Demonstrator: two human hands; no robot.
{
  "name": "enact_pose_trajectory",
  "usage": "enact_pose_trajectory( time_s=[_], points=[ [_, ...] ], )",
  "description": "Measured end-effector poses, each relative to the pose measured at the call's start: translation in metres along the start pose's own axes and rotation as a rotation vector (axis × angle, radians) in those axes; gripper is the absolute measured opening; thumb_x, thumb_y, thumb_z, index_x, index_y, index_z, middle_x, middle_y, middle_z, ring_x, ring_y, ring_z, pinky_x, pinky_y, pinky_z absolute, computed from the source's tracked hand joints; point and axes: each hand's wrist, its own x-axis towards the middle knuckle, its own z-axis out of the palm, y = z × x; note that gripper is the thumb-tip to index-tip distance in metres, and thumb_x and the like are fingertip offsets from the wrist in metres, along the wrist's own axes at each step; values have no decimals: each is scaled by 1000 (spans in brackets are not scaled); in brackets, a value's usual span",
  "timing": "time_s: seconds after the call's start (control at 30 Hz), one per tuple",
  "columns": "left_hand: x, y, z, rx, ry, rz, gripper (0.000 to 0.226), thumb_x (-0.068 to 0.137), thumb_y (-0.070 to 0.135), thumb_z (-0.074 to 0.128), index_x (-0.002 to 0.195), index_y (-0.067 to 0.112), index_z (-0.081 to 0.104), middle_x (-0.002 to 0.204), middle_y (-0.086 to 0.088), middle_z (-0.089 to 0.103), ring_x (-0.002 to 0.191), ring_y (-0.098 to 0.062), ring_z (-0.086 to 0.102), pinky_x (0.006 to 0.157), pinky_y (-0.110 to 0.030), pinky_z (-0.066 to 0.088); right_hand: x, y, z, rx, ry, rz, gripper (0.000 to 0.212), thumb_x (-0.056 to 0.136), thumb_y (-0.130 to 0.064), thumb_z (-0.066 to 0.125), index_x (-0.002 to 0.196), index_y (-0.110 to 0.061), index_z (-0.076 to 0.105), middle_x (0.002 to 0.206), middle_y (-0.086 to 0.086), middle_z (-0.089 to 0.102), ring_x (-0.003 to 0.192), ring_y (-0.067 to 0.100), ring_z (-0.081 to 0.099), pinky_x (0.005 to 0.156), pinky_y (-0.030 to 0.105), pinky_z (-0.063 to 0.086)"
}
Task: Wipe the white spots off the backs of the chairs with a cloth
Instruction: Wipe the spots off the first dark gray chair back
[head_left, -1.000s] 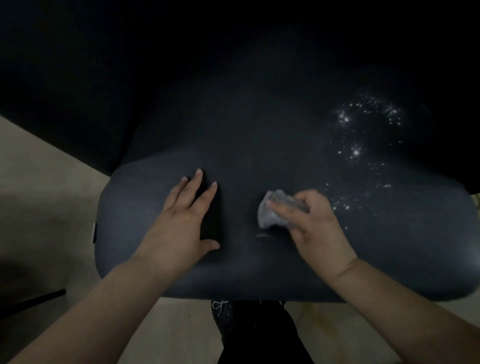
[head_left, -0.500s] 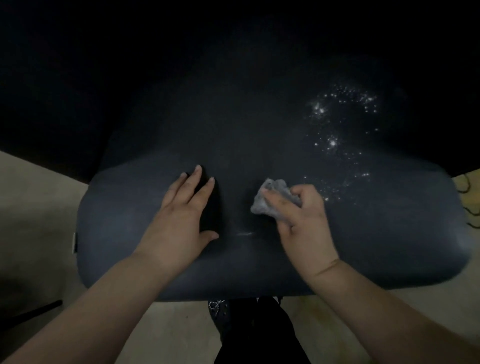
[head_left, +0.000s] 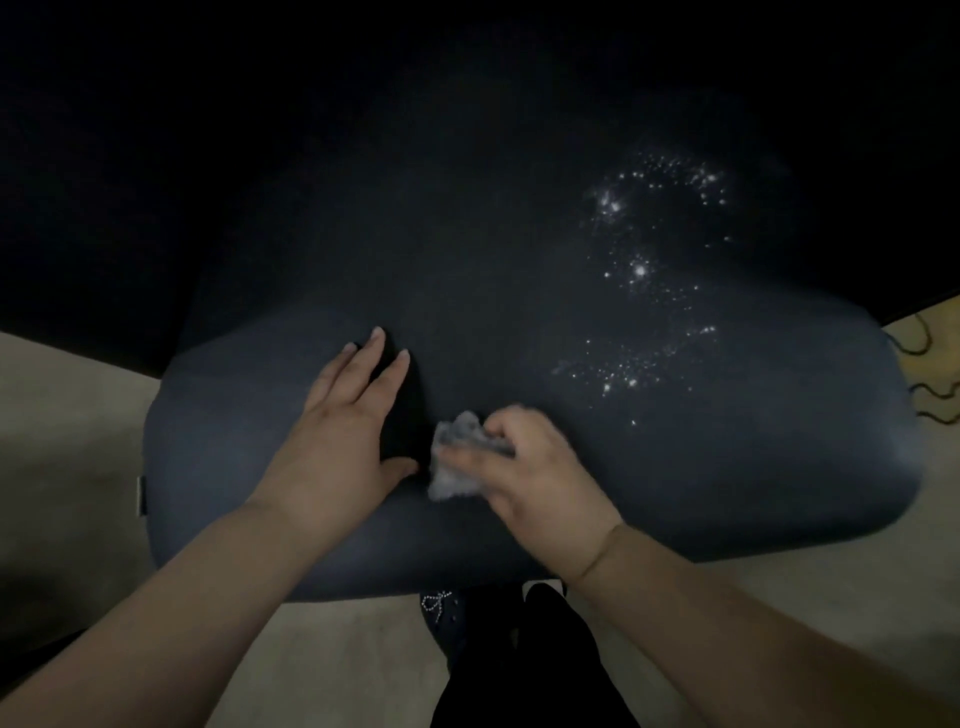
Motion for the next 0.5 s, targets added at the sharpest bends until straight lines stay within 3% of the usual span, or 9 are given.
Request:
enact_pose_trajectory(
  time_s=[0.07, 0.17, 0.27, 0.37, 0.5],
  points=[
    [-1, 0, 0, -1, -8, -4, 102, 75, 37, 77, 153, 26, 13, 159, 9, -8, 145, -13, -8, 105, -9, -13, 5, 13, -6, -33, 129, 68, 33, 83, -10, 61, 111, -22, 72, 86, 16, 54, 79, 34, 55, 70, 41, 52],
    [-2, 3, 1, -12, -11, -13, 102, 76, 43, 76, 153, 28, 10, 158, 11, -11, 145, -11, -12, 109, -15, -9, -13, 35, -24, -30, 338, 285, 36, 85, -15, 60, 119, -24, 68, 92, 13, 50, 84, 32, 53, 76, 49, 50],
    [1, 12, 3, -19, -7, 11, 101, 77, 48, 72, 153, 29, 9, 158, 13, -13, 144, -10, -14, 115, -22, -3, -28, 28, -21, -78, 306, 275, 46, 75, -10, 72, 120, -17, 67, 93, 13, 51, 81, 30, 53, 73, 45, 52],
    [9, 28, 7, 6, -4, 21, 97, 79, 54, 66, 152, 31, 6, 158, 14, -13, 144, -10, -13, 120, -37, 8, -10, 28, -26, -101, 176, 150, 40, 79, -10, 68, 118, -16, 68, 88, 13, 52, 79, 30, 53, 72, 37, 49],
    [22, 41, 11, 25, 30, 0, 96, 79, 57, 64, 152, 32, 7, 159, 13, -9, 145, -13, -10, 120, -43, 10, 4, 69, -56, -146, 366, 372, 41, 84, -6, 69, 123, -17, 65, 100, 16, 51, 92, 32, 53, 85, 41, 47]
  ],
)
